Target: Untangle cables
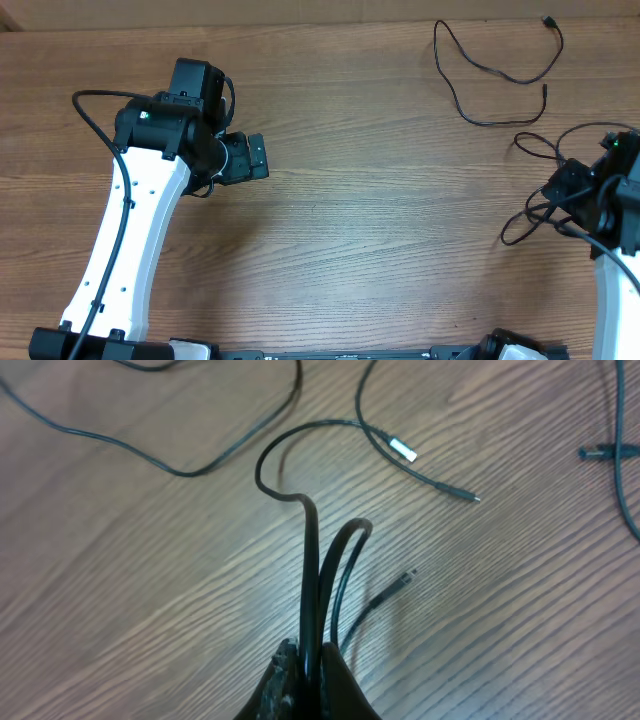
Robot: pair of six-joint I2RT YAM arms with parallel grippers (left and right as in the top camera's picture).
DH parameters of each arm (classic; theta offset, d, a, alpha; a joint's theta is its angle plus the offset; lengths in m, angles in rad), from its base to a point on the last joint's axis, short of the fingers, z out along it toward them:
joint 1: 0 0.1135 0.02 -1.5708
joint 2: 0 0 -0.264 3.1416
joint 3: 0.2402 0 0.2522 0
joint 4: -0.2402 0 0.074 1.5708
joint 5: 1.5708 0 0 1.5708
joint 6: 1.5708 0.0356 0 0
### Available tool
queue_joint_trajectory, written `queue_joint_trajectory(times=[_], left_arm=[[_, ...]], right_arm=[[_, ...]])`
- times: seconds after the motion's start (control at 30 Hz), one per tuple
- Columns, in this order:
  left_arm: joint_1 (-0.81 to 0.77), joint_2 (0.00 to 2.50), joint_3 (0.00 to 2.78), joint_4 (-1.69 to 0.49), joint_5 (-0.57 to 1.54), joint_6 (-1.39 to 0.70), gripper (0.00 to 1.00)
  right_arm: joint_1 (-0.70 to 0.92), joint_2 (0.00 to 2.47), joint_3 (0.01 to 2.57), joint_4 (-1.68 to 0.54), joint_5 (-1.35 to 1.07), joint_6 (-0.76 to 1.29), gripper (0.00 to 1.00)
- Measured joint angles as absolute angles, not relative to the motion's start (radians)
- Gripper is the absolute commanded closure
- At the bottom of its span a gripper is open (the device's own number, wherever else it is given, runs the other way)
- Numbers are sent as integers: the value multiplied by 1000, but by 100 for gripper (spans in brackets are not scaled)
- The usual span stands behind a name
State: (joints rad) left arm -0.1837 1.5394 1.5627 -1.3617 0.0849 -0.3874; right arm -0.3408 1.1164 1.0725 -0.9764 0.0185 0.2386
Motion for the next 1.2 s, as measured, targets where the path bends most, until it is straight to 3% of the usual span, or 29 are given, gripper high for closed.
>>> queue_joint_trajectory(times=[0.23,0.8,0.93,1.17,1.2], left_arm=[[-184,1539,1563,-1362,84,-387,0],[-184,1539,1563,-1362,85,-387,0],[-184,1539,1563,-1362,85,-387,0],[-184,1539,1563,-1362,85,-387,0],[-184,1539,1563,-1362,84,-387,0]], right_arm=[[-303,1230,1031,-952,-157,214,96],[60,1216,1031,-913,-273,190,96],[118,1188,1031,-894,-201,182,96],[105,1188,1031,-918,129,179,96],[104,1190,1031,-912,174,174,87]])
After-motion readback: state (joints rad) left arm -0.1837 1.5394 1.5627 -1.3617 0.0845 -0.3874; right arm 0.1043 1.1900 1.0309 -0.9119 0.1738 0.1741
